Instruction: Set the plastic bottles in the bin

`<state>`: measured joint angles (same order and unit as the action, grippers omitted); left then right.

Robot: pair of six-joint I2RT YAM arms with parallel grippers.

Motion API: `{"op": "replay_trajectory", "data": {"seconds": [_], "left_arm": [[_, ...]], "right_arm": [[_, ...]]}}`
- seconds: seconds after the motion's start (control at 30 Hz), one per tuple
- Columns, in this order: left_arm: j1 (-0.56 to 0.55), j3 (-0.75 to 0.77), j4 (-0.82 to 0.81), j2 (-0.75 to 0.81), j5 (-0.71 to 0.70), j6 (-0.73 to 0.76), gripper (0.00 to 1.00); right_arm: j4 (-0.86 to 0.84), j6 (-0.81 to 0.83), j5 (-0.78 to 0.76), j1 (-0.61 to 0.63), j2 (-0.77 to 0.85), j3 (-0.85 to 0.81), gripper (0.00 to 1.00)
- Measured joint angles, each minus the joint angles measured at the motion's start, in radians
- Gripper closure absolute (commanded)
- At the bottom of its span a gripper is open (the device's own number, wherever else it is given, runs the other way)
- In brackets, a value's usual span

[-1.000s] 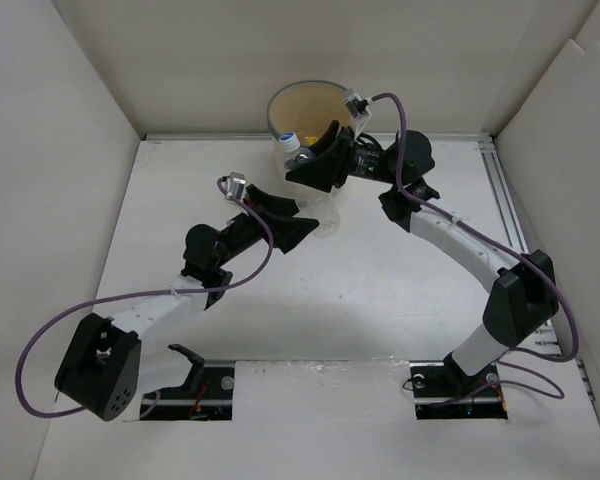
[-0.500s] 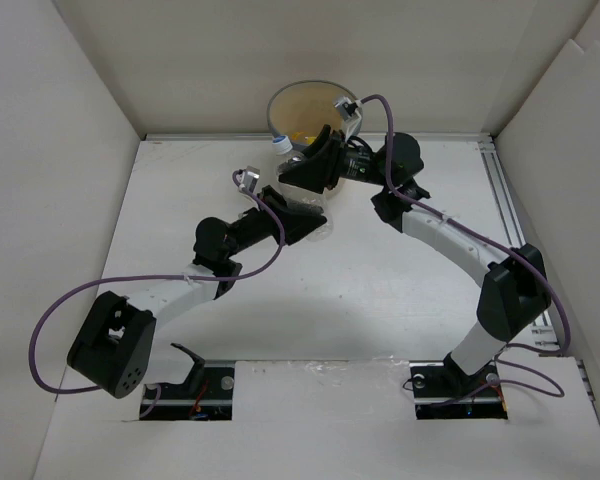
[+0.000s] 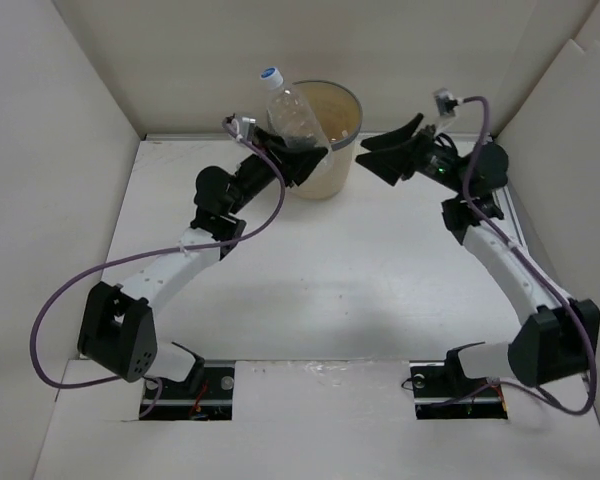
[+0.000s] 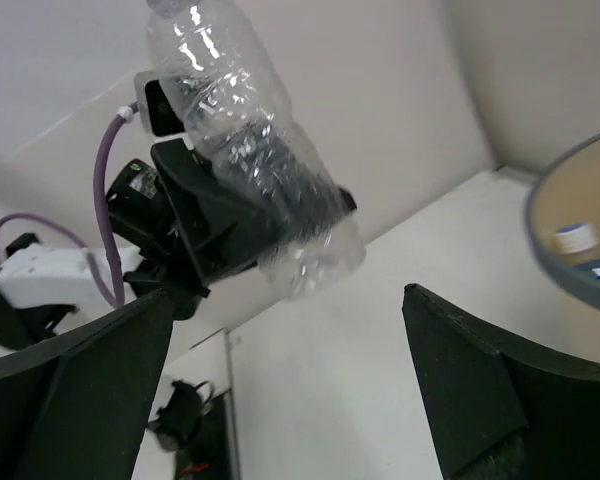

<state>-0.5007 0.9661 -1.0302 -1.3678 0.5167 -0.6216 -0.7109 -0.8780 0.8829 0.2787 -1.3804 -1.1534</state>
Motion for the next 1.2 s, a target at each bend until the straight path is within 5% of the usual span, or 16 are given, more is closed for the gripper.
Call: {"op": "replay_trajectory", "data": {"seconds": [0.33, 0.37, 0.4, 0.43, 0.5, 0.87, 1.2], "left_arm": [[0.014, 0.542, 0.267, -0.394, -0.399, 0.314, 1.0], [0.014, 0.597, 0.287, -0.445, -0.429, 0.335, 0.81], [0.014, 0.655, 0.31, -0.502, -0.461, 0.356, 0.81], [0.014, 0.723, 0.351, -0.559, -0.494, 0.377, 0.36], [0.015, 0.838, 0.408, -0.661, -0.542, 0.417, 0.0], [0.01, 1.155, 0.687, -0.837, -0.735, 0.446, 0.0], [-0.017, 0.93, 0.703, -0.578, -0.792, 0.478, 0.0]], "right_arm": [[0.316, 0.229, -0.113, -0.105, 0.373, 0.129, 0.0], [0.367, 0.257, -0.122, -0.112, 0.414, 0.142, 0.0], [0.389, 0.269, -0.127, -0.116, 0.433, 0.145, 0.0], [0.419, 0.284, -0.136, -0.121, 0.458, 0.151, 0.0], [0.486, 0.314, -0.147, -0.127, 0.51, 0.157, 0.0], [0.731, 0.447, -0.251, -0.065, 0.633, 0.123, 0.0], [0.905, 0.528, -0.417, -0.042, 0.588, 0.1, 0.0]]}}
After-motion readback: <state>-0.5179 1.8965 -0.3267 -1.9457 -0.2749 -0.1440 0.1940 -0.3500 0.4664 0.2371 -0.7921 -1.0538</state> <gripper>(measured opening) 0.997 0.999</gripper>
